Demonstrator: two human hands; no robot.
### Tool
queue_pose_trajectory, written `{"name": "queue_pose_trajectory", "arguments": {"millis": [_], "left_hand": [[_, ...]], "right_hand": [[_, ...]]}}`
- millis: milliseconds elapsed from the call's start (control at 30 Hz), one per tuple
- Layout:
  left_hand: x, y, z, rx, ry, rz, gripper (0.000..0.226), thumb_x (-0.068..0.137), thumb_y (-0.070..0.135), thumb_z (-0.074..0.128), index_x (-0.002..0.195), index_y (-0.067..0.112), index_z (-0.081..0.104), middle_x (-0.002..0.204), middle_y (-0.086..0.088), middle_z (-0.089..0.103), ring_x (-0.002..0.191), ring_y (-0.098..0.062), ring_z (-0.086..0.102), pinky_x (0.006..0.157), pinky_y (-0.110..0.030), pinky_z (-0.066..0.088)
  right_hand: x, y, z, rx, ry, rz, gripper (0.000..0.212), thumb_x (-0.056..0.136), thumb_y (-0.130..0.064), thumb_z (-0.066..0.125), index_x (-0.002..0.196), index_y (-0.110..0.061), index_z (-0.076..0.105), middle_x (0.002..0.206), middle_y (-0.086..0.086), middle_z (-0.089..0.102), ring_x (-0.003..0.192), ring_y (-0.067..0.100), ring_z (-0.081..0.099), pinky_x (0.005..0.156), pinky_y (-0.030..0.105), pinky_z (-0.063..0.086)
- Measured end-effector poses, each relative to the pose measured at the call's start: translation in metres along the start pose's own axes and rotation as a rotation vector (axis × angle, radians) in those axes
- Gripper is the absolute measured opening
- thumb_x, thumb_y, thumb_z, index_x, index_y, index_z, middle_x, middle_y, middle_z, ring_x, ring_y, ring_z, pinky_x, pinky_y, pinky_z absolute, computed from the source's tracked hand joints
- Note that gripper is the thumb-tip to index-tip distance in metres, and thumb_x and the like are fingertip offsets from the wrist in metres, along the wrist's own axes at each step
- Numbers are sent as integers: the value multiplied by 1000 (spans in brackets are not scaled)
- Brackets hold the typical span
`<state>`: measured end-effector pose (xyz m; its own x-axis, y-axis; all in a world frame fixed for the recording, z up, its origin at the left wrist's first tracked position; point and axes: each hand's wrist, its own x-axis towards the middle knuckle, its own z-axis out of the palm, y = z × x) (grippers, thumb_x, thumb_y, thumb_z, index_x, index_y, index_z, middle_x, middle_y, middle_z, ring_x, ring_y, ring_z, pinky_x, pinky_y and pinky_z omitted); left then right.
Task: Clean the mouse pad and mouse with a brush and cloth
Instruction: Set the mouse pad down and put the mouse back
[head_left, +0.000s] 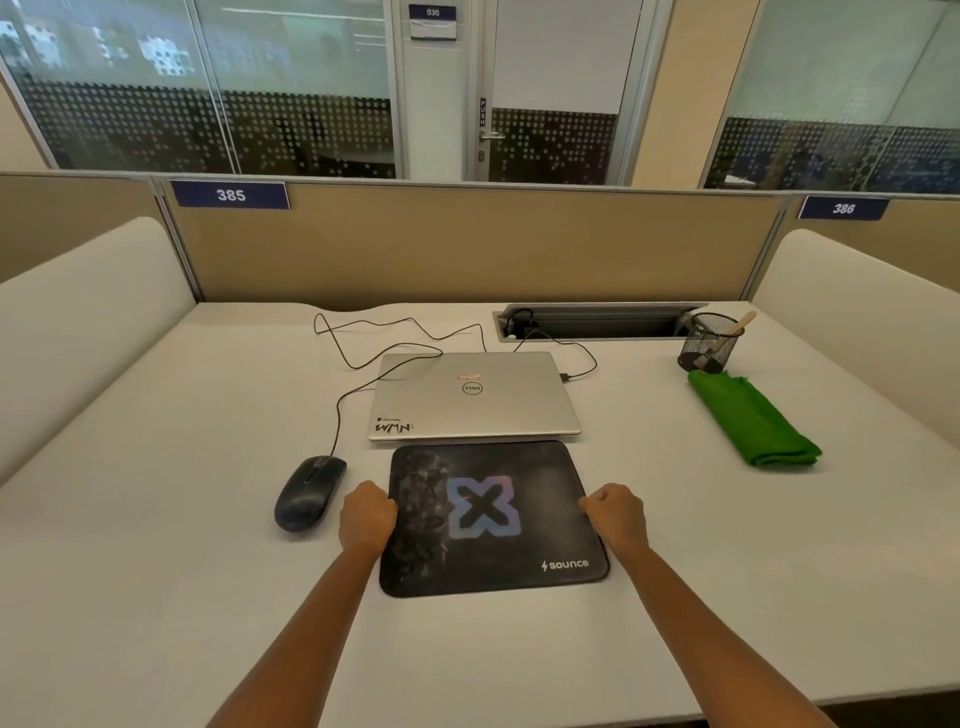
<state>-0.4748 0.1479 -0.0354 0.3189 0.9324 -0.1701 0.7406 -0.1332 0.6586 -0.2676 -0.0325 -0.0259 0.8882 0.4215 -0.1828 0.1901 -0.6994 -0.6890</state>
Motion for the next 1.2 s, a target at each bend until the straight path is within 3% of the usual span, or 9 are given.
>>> {"name": "queue_pose_trajectory", "arguments": {"millis": [100,300,400,600,833,933,1033,1100,1200], "left_hand": [[-4,-2,0,37,7,27,23,96,14,46,109,-2,55,109,-19,62,100,-29,60,88,-32,48],[-6,-9,-2,8,9,84,28,95,22,50,115,3,50,113,-15,60,104,-25,59,90,-30,46],[-10,-15,-5,-41,76,136,28,96,22,47,117,4,53,115,-14,62,104,-25,60,91,-30,48],[-8,-34,-34,1,373,244,27,92,14,53,117,4,59,116,-15,61,106,-29,58,89,-35,51],[17,-77,-70,-21,507,205,27,90,9,53,116,6,59,121,-15,58,106,-32,57,81,-39,50],[28,-98,-76,21,460,190,32,92,10,51,123,3,55,128,-16,55,116,-32,54,94,-40,46],[39,-117,-79,189,325,163,42,98,17,40,138,5,40,147,-15,38,138,-27,33,113,-36,28],[43,-128,-78,343,255,150,47,100,22,30,145,9,27,154,-12,24,144,-24,19,117,-33,16],[45,-133,-76,432,221,157,48,101,23,23,147,12,19,157,-9,14,146,-21,12,119,-35,10]], "right_hand": [[-2,3,3,-27,20,-33,18,82,-8,57,81,8,63,88,24,67,84,36,63,69,35,48],[-11,4,15,-242,124,-202,44,88,-20,58,128,-13,43,126,15,48,109,28,55,84,32,51],[-22,-8,30,-284,185,-333,45,90,-25,54,132,-16,42,130,11,47,113,24,51,88,29,50],[-51,-54,80,-163,86,-576,36,90,-23,53,125,-16,49,124,7,49,109,17,49,81,18,45],[-87,-119,151,-237,-58,-706,48,94,-37,42,137,-20,34,138,5,35,121,17,41,96,22,41],[-99,-144,177,-198,-163,-694,53,93,-40,43,141,-21,28,145,7,26,129,22,32,100,28,39],[-106,-165,198,-184,-239,-635,60,92,-45,44,143,-23,23,149,9,19,134,27,26,103,35,38],[-109,-177,212,-201,-281,-590,64,91,-49,44,145,-25,20,151,10,15,136,30,23,103,38,37],[-109,-189,228,-280,-294,-547,69,88,-57,43,145,-27,17,153,14,11,135,33,24,106,41,33]]}}
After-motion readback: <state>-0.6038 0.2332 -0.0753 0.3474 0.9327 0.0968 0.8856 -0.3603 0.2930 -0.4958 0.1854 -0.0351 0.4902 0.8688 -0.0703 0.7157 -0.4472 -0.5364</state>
